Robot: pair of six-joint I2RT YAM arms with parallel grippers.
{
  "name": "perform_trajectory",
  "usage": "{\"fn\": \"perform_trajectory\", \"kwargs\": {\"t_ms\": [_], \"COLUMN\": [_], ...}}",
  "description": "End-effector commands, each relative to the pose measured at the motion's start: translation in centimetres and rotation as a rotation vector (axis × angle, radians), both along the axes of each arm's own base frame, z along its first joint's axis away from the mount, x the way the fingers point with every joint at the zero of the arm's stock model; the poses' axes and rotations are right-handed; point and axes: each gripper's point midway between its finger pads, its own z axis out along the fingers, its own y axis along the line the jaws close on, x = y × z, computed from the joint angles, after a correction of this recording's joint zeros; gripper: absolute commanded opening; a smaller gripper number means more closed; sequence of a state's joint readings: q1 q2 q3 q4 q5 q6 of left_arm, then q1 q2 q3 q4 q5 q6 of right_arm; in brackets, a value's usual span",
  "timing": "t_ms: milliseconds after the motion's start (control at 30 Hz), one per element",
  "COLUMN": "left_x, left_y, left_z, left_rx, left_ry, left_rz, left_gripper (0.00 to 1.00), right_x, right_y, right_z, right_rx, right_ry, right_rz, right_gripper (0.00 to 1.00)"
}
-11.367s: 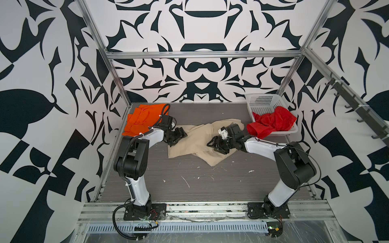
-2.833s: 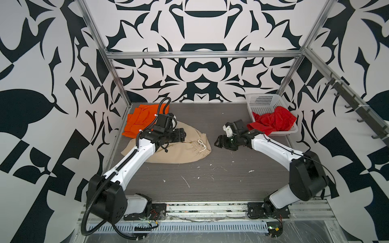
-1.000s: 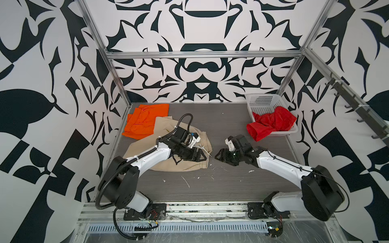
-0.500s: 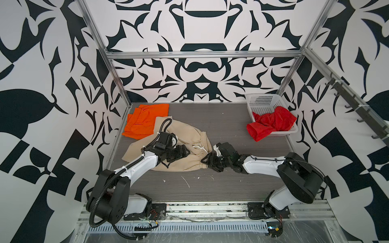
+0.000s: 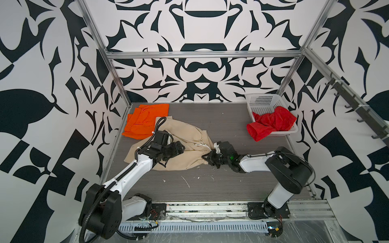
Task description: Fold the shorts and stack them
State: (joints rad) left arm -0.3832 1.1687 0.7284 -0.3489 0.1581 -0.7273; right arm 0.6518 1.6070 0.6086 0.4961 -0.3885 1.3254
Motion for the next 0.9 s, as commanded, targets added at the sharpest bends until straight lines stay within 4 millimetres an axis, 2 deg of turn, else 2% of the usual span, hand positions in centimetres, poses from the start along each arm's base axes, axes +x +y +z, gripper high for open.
{"fn": "perform_trajectory", "kwargs": {"t_ms": [0, 100, 200, 267, 400, 567, 733, 867], "left_x": [-0.6, -1.4, -2.4, -3.0, -4.7, -5.7, -4.8, -3.1], "left_y": [3.1, 4.9, 6.6, 7.4, 9.3, 11.7, 13.1, 13.7], "left_z": [0.7, 0.6, -0.4, -1.2, -3.4, -5.6, -6.2, -5.6], "left_rx": [0.064, 0.076, 0.074, 0.057, 0.029, -0.022, -0.095, -0.083], "left_ry": [0.038, 0.077, 0.114, 0.139, 0.224, 0.292, 0.324, 0.335], "left_rz": [0.125, 0.209, 0.307, 0.372, 0.517, 0.691, 0.808, 0.85], "left_gripper": [0.84, 0.84, 0.84, 0.84, 0.84, 0.77, 0.65, 0.59], "right_x": [2.4, 2.4, 1.1, 0.0, -1.3, -1.2, -0.8, -0.7], "right_y": [-4.2, -8.7, -12.3, -13.2, -14.1, -14.1, -13.9, -13.7], "right_z": [4.6, 5.4, 3.7, 2.2, -0.3, -0.8, -0.2, 0.0], "right_rx": [-0.056, -0.183, -0.295, -0.337, -0.396, -0.403, -0.414, -0.41], "right_ry": [-0.123, -0.116, -0.033, 0.021, 0.088, 0.087, 0.07, 0.064], "right_rz": [-0.069, -0.089, -0.085, -0.056, -0.025, -0.018, 0.008, 0.015], "right_gripper": [0.02, 0.02, 0.02, 0.02, 0.02, 0.02, 0.02, 0.02]}}
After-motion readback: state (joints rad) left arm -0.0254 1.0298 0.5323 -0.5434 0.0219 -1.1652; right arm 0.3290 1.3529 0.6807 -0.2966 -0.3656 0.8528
